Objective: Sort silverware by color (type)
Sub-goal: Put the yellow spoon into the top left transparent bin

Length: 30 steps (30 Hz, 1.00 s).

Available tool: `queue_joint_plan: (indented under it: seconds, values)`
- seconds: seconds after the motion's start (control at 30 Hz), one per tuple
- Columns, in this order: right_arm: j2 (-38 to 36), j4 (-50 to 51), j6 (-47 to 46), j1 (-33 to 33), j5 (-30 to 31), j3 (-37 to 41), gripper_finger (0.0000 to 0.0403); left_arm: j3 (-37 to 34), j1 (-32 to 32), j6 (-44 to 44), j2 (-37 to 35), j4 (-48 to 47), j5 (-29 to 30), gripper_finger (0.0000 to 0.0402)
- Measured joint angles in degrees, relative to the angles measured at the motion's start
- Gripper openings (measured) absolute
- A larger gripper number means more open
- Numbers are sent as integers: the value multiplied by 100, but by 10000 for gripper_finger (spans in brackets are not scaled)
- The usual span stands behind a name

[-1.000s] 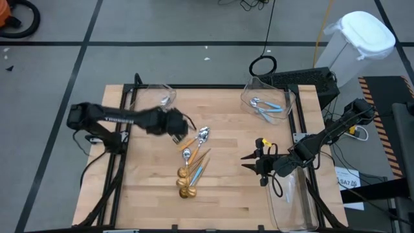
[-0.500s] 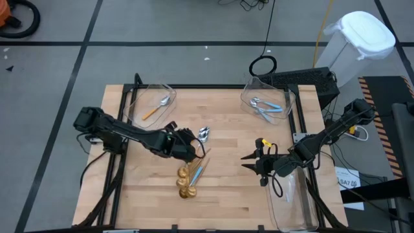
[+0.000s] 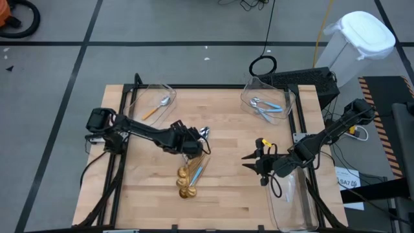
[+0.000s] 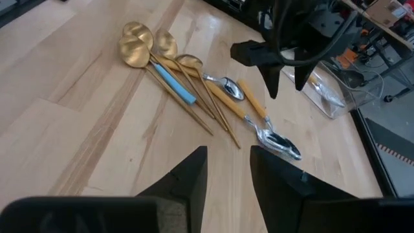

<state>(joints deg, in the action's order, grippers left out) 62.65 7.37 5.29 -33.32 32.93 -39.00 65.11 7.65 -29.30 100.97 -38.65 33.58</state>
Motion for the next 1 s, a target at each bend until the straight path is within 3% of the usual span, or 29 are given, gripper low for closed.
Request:
queue_joint_plan:
  seconds: [0.27,0.77,0.87,1.0]
  values:
    - [0,208,-161,-9,-15,0,114,-638,-139,493,-1,1359,-541,250]
    - [0,215,-163,-15,-15,0,114,-1937,-518,568,-43,3006,-925,249]
    - [0,215,-163,-15,-15,0,114,-2078,-578,569,-43,3216,-1129,229]
    - [0,213,-163,-15,-17,0,114,-2104,-559,593,-31,3299,-1211,170]
